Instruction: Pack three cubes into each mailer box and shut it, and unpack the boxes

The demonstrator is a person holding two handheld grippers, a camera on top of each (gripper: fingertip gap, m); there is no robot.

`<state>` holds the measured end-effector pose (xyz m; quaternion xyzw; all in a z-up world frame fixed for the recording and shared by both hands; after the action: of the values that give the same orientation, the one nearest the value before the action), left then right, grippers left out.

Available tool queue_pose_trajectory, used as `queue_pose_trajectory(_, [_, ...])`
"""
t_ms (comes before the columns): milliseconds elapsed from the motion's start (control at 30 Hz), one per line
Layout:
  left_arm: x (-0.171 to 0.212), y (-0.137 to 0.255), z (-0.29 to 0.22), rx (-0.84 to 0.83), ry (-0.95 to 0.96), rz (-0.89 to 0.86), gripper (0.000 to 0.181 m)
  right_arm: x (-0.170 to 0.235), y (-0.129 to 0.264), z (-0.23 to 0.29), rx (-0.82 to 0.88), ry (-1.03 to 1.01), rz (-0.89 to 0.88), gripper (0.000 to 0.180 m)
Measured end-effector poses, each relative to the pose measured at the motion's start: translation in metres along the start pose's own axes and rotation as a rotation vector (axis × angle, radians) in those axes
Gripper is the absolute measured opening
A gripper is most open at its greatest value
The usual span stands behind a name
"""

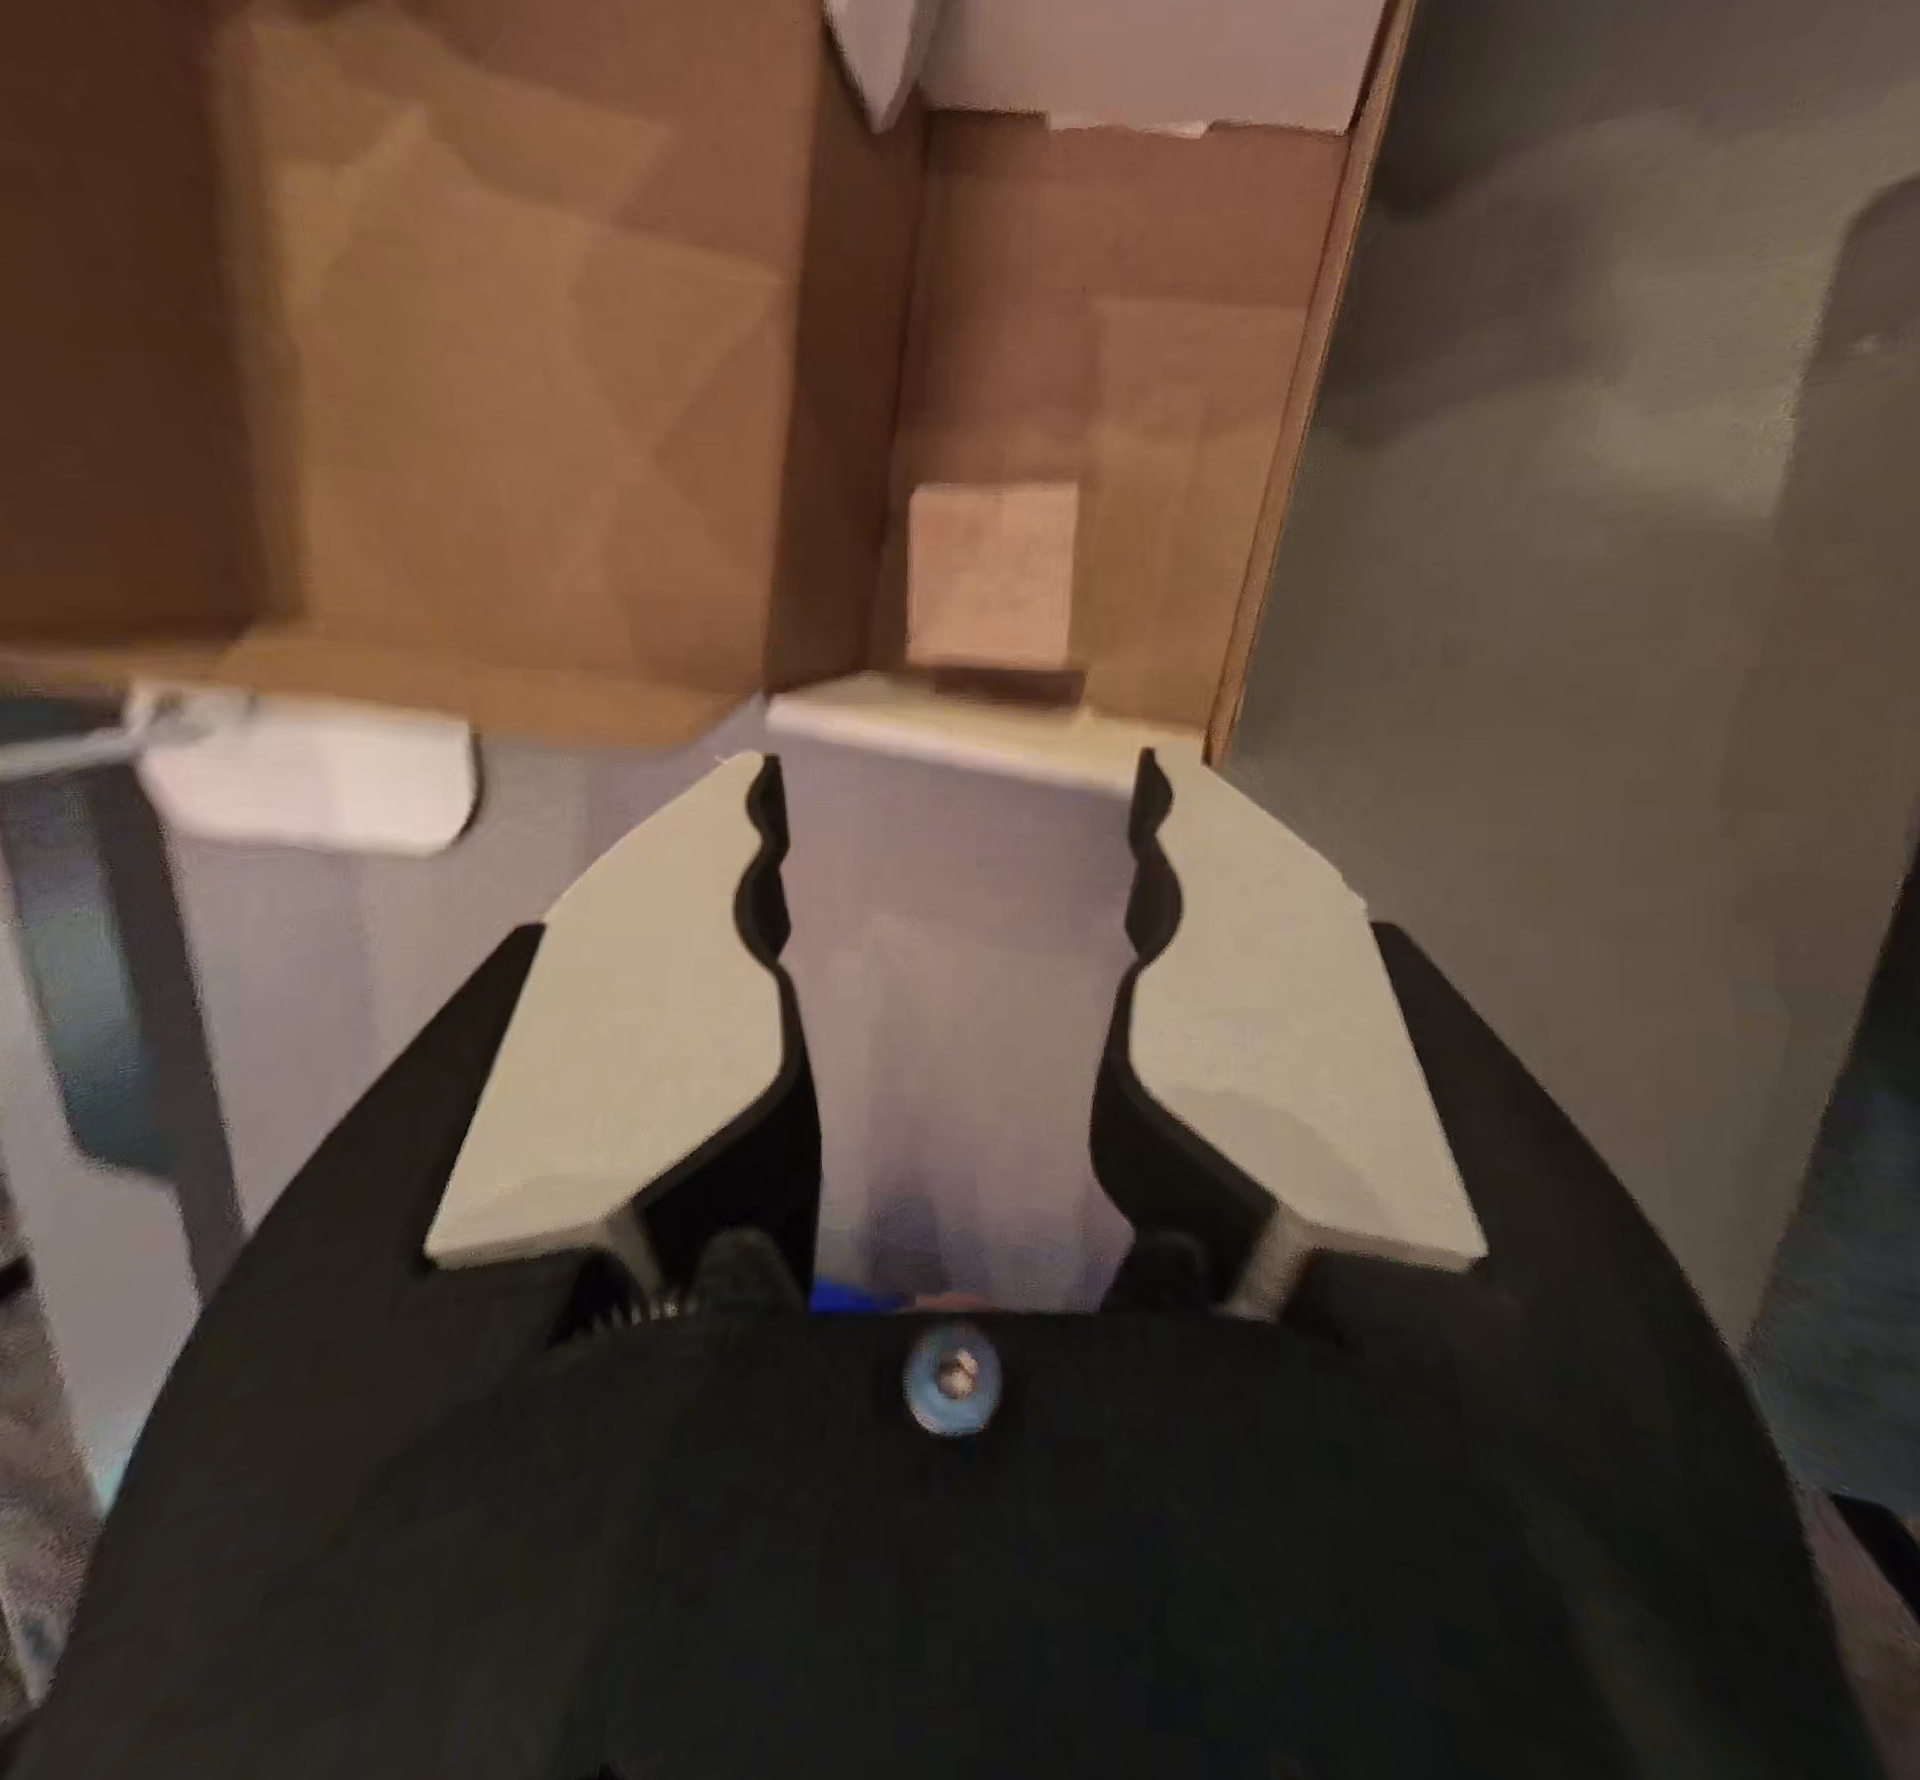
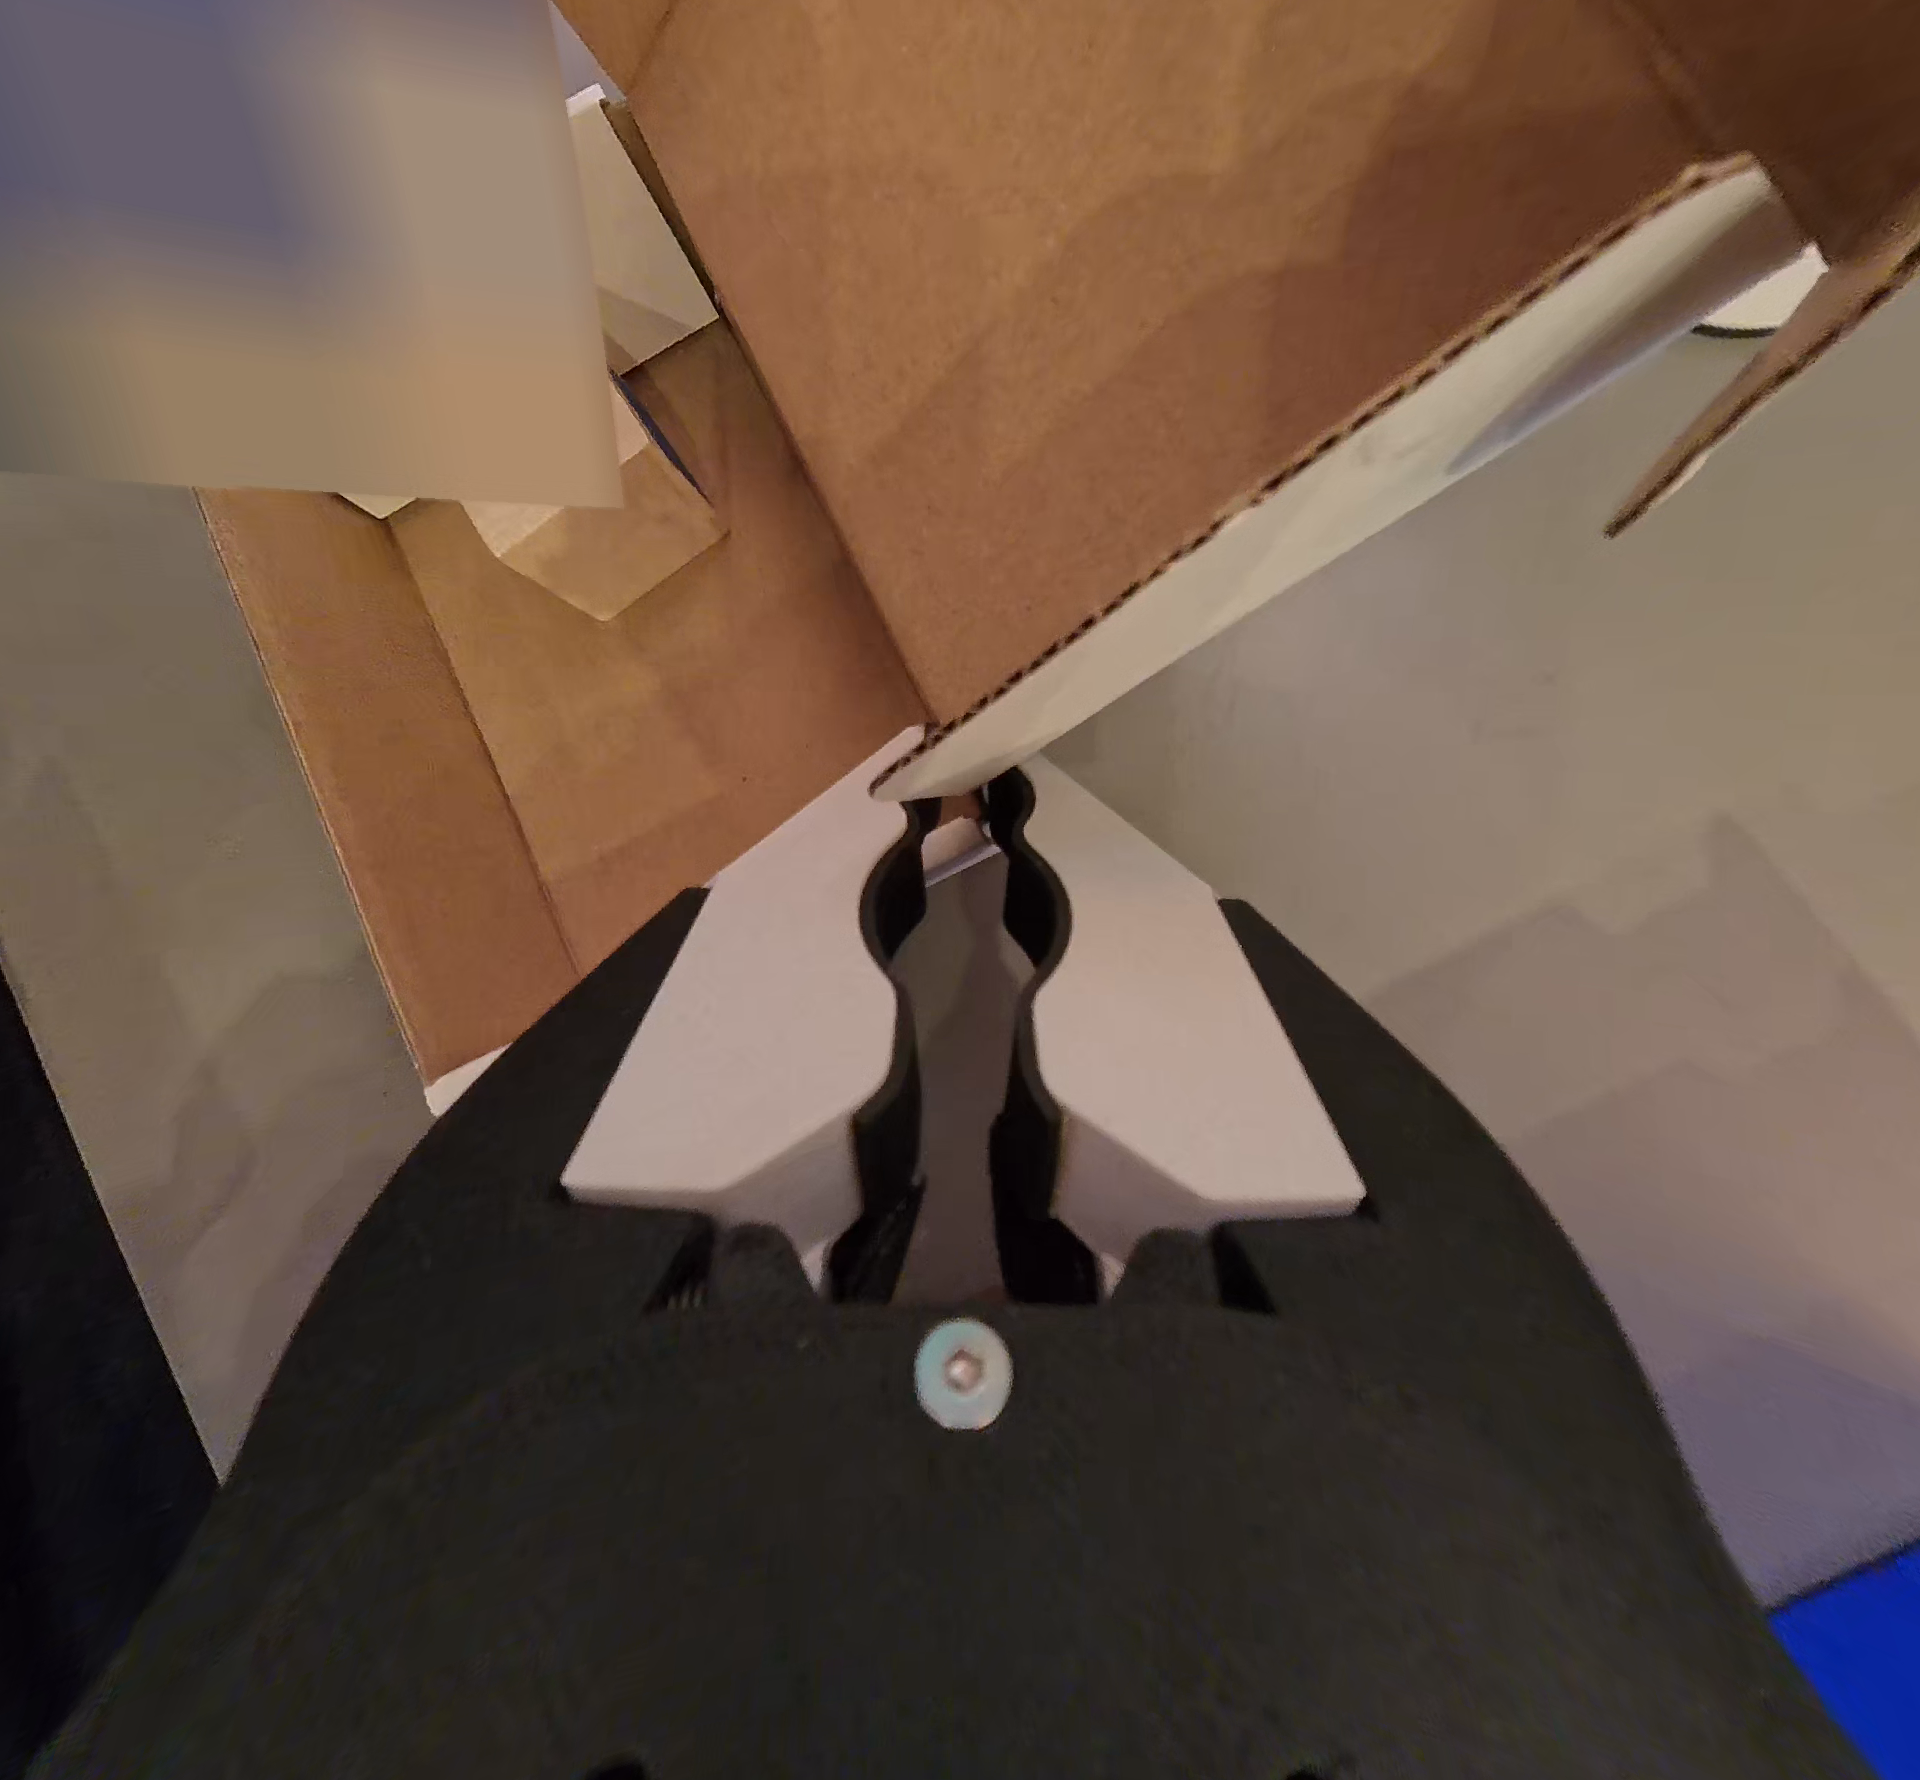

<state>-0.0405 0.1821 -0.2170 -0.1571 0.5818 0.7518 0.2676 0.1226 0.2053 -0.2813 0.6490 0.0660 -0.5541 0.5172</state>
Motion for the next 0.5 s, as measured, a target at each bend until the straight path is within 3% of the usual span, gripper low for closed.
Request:
queue_pose_trajectory(100, [0.032,0.067,0.007,-0.134,0.084,0.005,0.063,0.0,0.0,0.0,-0.005,-0.002,-0.001,0.006])
queue_pose_trajectory(267, [0.138,0.162,-0.008,-0.265,0.224,0.176,0.054,0.0,-0.001,-0.001,-0.014,-0.006,-0.002,0.006])
queue_pose_trajectory(333, [0.182,0.175,-0.025,-0.219,0.292,0.267,0.052,0.0,-0.001,-0.001,-0.014,-0.005,0.0,0.006])
queue_pose_trajectory(500, [0.25,0.156,-0.039,-0.2,0.436,0.36,0.053,-0.001,-0.001,0.0,-0.001,0.003,0.007,0.006])
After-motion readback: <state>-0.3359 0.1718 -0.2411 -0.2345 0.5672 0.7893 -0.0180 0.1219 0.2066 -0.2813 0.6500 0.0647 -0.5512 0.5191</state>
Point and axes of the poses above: each gripper's, where its closed fingertips meet, y back along the fingers, x out of its underside, z = x × y across the jaws, the point moved 3 cm from there along y, back along the fingers, and after that the axes turned 14 degrees about -z, right-handed, at the moved point
